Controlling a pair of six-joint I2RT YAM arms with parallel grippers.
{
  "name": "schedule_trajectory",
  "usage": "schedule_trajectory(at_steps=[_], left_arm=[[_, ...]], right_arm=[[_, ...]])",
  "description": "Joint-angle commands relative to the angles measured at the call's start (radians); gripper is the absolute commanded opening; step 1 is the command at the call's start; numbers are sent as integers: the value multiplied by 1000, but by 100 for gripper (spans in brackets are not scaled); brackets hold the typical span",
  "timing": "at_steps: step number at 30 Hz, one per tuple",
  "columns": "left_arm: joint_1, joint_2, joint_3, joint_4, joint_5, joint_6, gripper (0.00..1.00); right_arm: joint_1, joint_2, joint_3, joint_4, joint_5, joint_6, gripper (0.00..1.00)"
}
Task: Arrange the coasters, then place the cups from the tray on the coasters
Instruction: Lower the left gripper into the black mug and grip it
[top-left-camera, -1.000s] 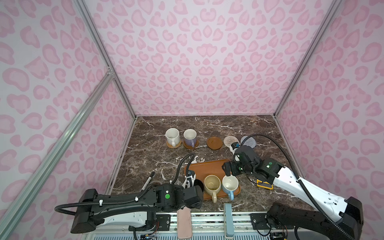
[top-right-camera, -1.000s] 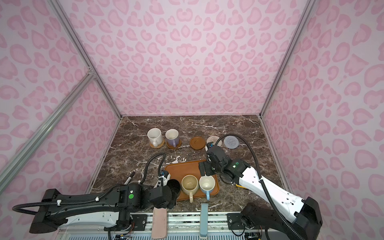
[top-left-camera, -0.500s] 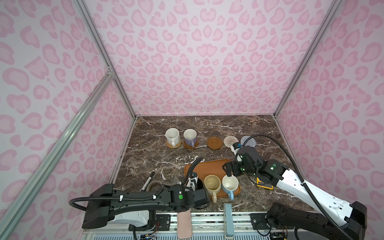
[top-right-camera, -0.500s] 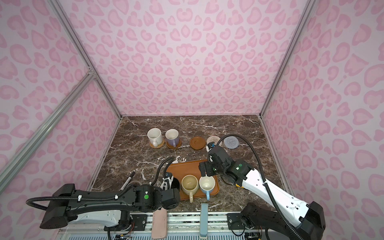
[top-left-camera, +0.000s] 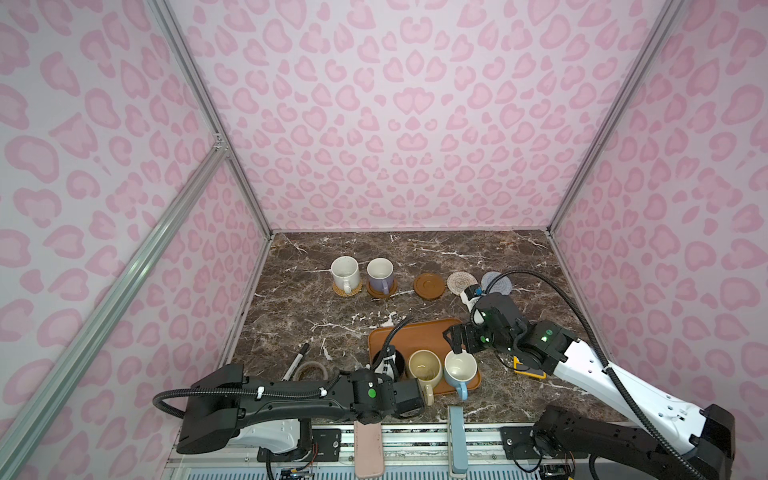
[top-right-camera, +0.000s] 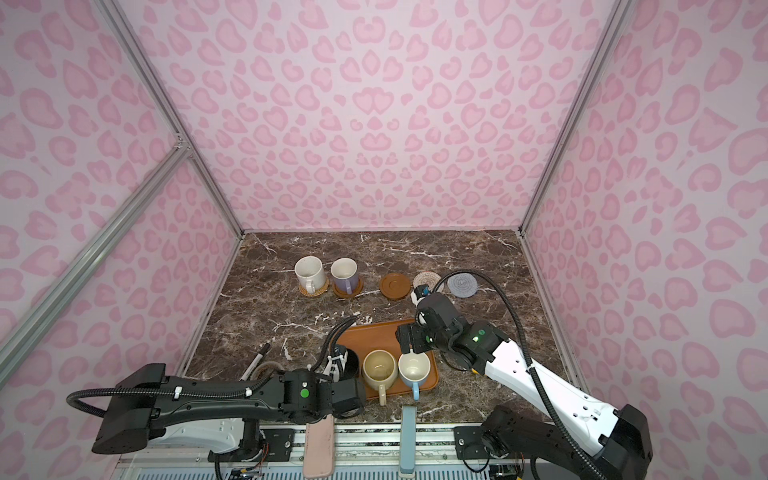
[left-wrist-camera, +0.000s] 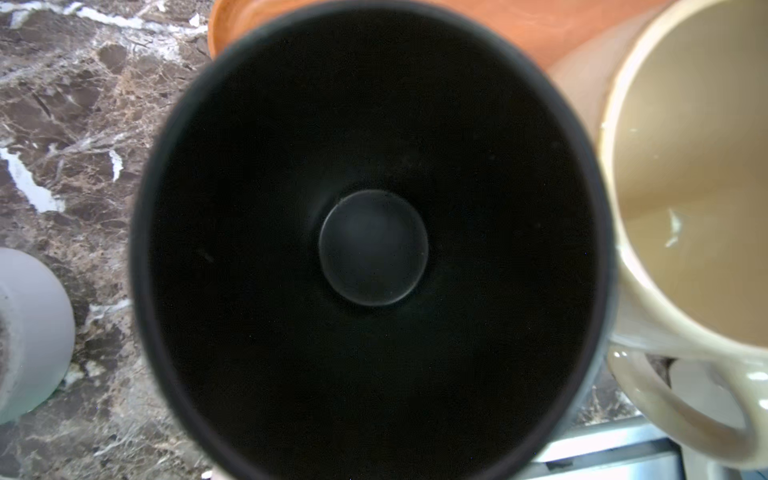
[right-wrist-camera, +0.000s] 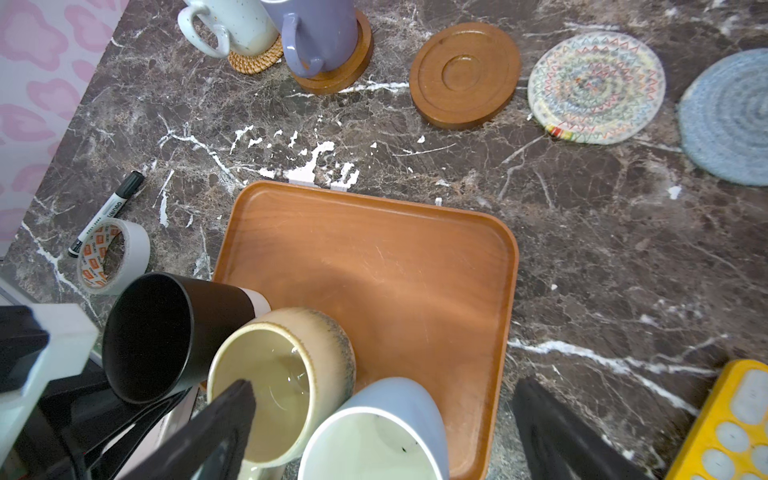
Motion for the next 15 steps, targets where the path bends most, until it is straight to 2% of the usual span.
schedule_trajectory(at_steps=[1,5,10,15], left_arm=[[8,9,5,13,-31,-11,27],[36,17,-16,60,-6,8,23],[39,32,9,29,-19,12,4],[50,25,36,7,-26,36,4]], right_arm=[[2,-4,-12,37,-9,11,99],[2,0,-21,56,-21,15,99],[3,1,-20,58,-21,11,99],[3,-18,-28,91,-47,0,98]])
